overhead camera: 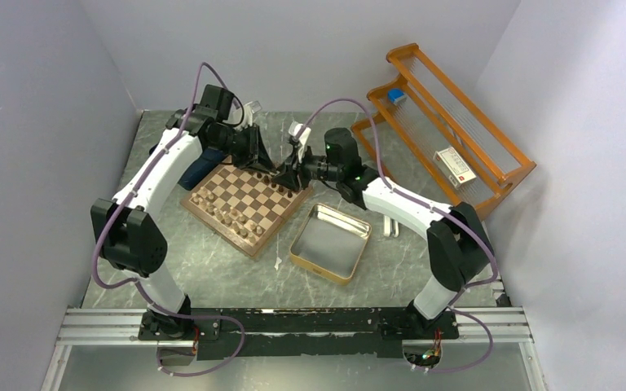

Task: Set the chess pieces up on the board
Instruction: Place the chess piece on the chessboard.

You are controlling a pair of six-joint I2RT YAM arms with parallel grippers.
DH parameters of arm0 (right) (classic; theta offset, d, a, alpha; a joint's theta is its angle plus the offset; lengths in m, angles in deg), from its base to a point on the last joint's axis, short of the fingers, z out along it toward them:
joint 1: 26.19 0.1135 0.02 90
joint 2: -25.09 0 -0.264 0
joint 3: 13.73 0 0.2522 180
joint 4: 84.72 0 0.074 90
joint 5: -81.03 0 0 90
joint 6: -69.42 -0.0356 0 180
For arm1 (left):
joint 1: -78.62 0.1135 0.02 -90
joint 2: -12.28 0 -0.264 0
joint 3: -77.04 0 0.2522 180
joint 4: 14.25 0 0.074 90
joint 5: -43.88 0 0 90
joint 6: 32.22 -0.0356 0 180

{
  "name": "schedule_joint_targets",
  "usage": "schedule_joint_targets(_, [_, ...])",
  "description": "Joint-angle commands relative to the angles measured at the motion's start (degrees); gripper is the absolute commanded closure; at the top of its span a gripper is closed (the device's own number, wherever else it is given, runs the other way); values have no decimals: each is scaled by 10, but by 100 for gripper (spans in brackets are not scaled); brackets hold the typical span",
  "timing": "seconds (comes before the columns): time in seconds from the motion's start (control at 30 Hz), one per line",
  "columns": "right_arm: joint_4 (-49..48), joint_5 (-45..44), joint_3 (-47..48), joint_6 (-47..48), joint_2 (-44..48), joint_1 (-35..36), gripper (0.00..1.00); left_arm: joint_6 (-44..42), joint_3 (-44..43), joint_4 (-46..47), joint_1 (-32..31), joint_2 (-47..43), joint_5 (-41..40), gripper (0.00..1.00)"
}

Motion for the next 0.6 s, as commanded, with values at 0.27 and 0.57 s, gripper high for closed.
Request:
schedule_joint_targets(0.27, [19, -12, -75, -44, 190, 1, 22, -31, -62, -76, 2, 43, -164, 87])
schedule_joint_targets(0.57, [141, -130, -39, -89, 261, 3, 0, -83, -78, -136, 21, 110, -275, 86])
